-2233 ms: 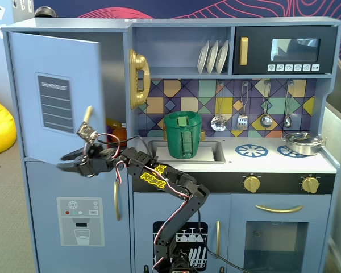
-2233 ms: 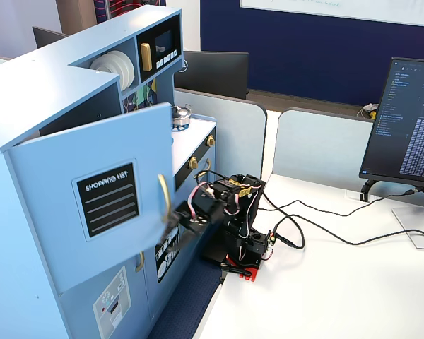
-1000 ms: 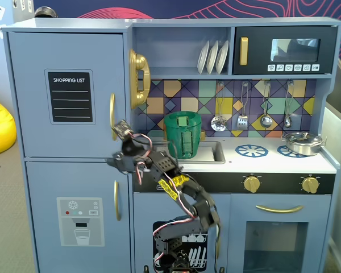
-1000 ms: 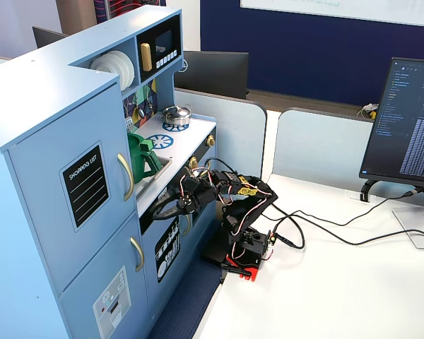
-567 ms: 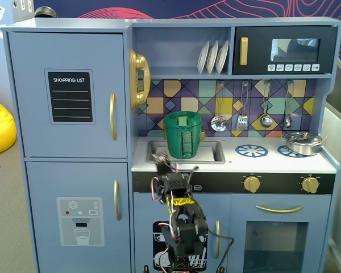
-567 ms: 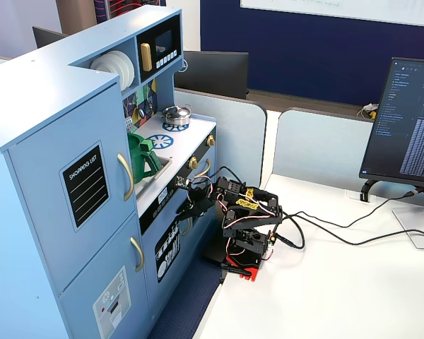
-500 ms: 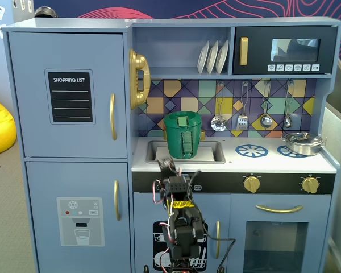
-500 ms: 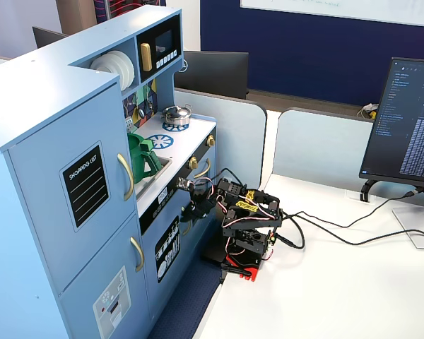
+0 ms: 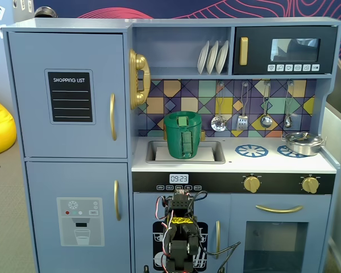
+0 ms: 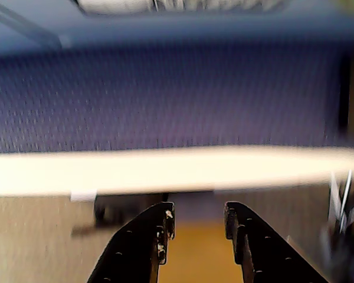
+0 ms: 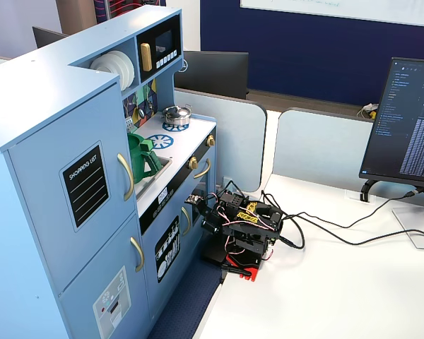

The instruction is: Close the left cabinet door

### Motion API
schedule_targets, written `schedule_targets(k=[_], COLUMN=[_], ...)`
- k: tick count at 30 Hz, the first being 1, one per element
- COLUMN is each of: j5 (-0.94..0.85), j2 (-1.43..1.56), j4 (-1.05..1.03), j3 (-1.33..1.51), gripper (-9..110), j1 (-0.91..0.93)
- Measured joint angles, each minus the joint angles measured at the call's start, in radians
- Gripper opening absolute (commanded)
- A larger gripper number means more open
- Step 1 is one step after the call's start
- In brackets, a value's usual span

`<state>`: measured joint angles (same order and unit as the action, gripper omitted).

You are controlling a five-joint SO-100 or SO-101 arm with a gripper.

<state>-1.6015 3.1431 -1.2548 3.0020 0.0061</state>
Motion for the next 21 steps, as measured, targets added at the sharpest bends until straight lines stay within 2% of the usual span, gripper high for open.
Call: schedule_targets(k=[9,21], j5=[0.052,0.061], j2=[0.043,0.044], j4=[-0.106,-0.106], j3=[-0.017,-0.017], gripper=[0,1], j1=[-0.002,0.003])
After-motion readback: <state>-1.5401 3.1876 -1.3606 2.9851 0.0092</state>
